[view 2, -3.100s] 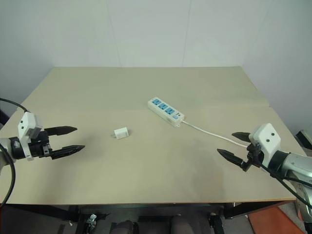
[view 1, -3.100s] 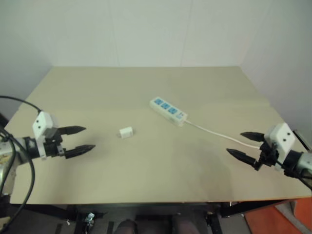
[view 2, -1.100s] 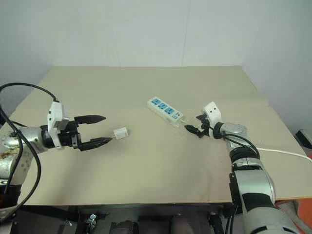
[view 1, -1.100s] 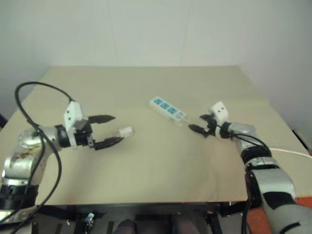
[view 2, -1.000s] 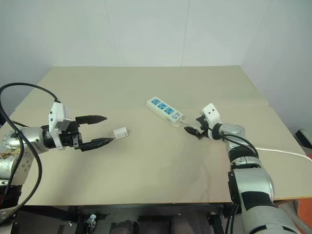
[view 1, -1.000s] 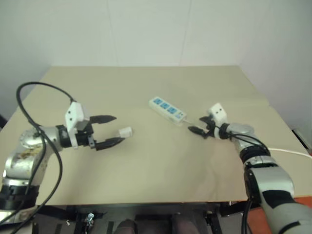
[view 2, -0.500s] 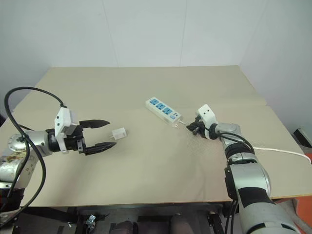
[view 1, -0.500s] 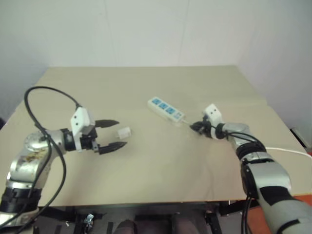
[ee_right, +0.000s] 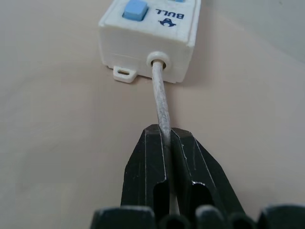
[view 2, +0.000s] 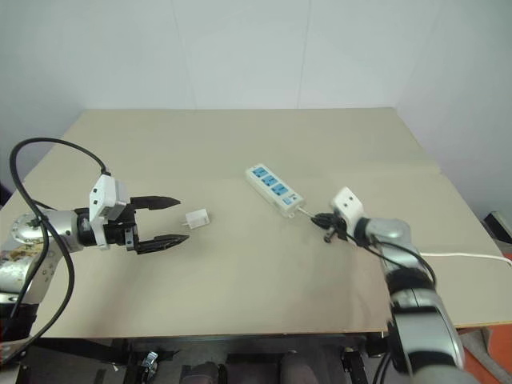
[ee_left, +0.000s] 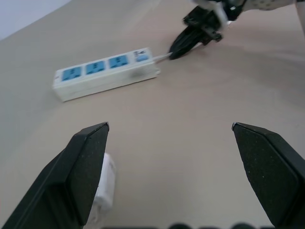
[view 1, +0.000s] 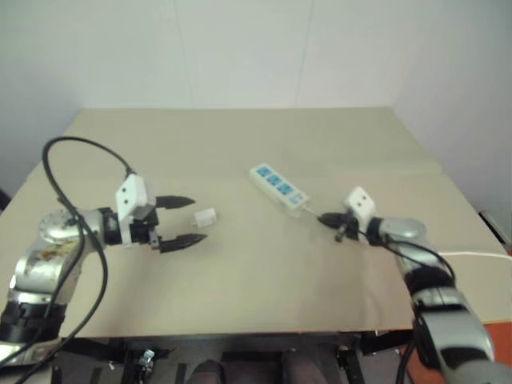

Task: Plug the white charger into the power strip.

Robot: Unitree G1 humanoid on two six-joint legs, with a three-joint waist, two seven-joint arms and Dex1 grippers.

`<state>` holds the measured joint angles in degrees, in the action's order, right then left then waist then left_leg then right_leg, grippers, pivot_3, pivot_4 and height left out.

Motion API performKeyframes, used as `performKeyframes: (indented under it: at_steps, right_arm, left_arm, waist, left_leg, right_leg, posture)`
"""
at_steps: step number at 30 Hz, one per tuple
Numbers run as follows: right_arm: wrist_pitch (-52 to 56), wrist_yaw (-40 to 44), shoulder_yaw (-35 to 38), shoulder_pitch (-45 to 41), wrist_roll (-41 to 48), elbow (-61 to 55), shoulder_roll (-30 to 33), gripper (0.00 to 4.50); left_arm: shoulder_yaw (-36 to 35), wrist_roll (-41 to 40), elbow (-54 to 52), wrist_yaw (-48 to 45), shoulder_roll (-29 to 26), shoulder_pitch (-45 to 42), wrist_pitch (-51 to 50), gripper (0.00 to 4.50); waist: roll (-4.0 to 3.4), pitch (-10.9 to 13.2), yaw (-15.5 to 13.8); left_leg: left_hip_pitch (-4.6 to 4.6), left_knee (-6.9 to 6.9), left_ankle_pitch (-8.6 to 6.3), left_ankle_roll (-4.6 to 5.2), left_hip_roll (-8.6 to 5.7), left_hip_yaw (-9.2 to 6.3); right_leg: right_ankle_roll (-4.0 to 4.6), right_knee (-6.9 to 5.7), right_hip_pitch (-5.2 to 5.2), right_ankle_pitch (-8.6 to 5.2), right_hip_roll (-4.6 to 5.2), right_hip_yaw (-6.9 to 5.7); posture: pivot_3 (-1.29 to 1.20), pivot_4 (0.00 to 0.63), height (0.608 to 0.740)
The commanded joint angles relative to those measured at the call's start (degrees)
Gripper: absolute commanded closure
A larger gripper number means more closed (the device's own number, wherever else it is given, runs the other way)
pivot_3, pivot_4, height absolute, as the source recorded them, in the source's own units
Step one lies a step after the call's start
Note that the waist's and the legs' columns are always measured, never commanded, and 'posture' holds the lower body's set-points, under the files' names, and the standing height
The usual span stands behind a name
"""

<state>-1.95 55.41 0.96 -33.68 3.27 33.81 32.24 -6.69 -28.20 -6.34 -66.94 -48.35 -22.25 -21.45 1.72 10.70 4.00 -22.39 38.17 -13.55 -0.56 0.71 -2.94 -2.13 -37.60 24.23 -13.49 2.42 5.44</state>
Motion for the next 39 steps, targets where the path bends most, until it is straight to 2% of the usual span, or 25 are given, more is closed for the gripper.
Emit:
performKeyframes:
  at_steps: [1,4,8,15,21,26,27,29,39]
  right_arm:
    - [4.63,0.15,3.31,6.93,3.6,-15.48,3.71,4.49]
    - [8.13,-1.41,5.43,13.19,5.96,-21.92,4.43,4.49]
    - [6.86,-2.87,4.94,16.74,5.52,-23.3,4.31,4.49]
    - [11.81,-0.76,6.8,18.07,12.07,-27.74,4.45,2.09]
    - [10.03,-3.04,9.69,19.47,15.89,-29.5,1.98,0.02]
    - [7.84,-5.66,8.63,17.19,15.62,-27.49,-2.64,0.02]
    - [5.47,-10.0,7.91,16.28,12.37,-26.28,-4.41,0.02]
    - [3.56,-13.39,6.91,15.01,10.18,-24.77,-6.94,0.02]
    - [-0.69,-13.85,3.89,11.71,9.03,-18.4,-10.41,0.02]
  left_arm:
    - [-0.14,0.07,-0.23,-1.59,-0.8,-1.24,1.32,0.0]
    - [0.8,0.29,1.28,-2.34,-0.14,-2.96,1.38,0.0]
    - [2.23,0.51,2.78,-3.72,1.05,-5.1,2.05,0.0]
    - [3.6,1.9,4.89,-4.3,1.84,-7.72,2.97,0.0]
    - [2.47,1.78,4.21,-3.99,0.99,-6.87,2.75,0.0]
    - [2.18,1.05,2.82,-3.81,0.78,-5.6,2.37,0.0]
    - [2.2,0.91,2.54,-3.77,0.79,-5.52,2.24,0.0]
    - [2.24,0.77,2.15,-3.65,0.82,-5.49,2.05,0.0]
    - [1.43,0.67,1.19,-2.88,0.42,-4.39,1.9,0.0]
  waist:
    - [0.0,0.0,-0.13]
    - [0.01,-0.01,-0.15]
    - [0.02,-0.01,0.1]
    - [0.02,-0.01,-0.09]
    - [0.02,-0.01,-0.11]
    - [0.02,-0.01,0.08]
    - [0.02,-0.01,0.04]
    - [0.02,-0.01,0.03]
    - [0.02,-0.01,-0.18]
  left_leg:
    - [0.02,0.0,0.0,0.0,0.0,0.0]
    - [0.09,0.02,0.0,0.0,0.0,0.02]
    - [0.14,0.02,0.0,0.0,0.04,0.07]
    - [0.08,0.02,0.0,0.0,0.03,0.06]
    - [0.08,0.02,0.0,0.0,0.03,0.06]
    - [0.11,0.02,0.0,0.0,0.07,0.07]
    - [0.1,0.02,0.0,0.0,0.07,0.07]
    - [0.1,0.02,0.0,0.0,0.07,0.07]
    - [0.07,0.02,0.0,0.0,0.04,0.04]
  right_leg:
    - [0.0,0.0,-0.02,0.0,0.0,-0.01]
    - [0.0,-0.03,-0.07,0.0,-0.02,-0.01]
    - [-0.01,-0.03,-0.1,-0.01,-0.11,0.04]
    - [-0.01,0.02,-0.07,-0.01,-0.11,0.03]
    - [-0.02,0.02,-0.08,-0.01,-0.09,0.04]
    - [-0.01,0.0,-0.08,-0.01,-0.14,0.05]
    - [-0.01,-0.01,-0.07,-0.01,-0.14,0.05]
    - [-0.01,-0.01,-0.07,-0.01,-0.13,0.05]
    - [-0.01,0.0,-0.06,-0.01,-0.08,0.02]
  posture:
    - [0.0,0.15,0.74]
    - [0.0,0.15,0.74]
    - [0.0,0.15,0.74]
    - [0.0,0.15,0.74]
    - [0.0,0.15,0.74]
    - [0.0,0.15,0.74]
    - [0.0,0.15,0.74]
    - [0.0,0.15,0.74]
    - [0.0,0.15,0.74]
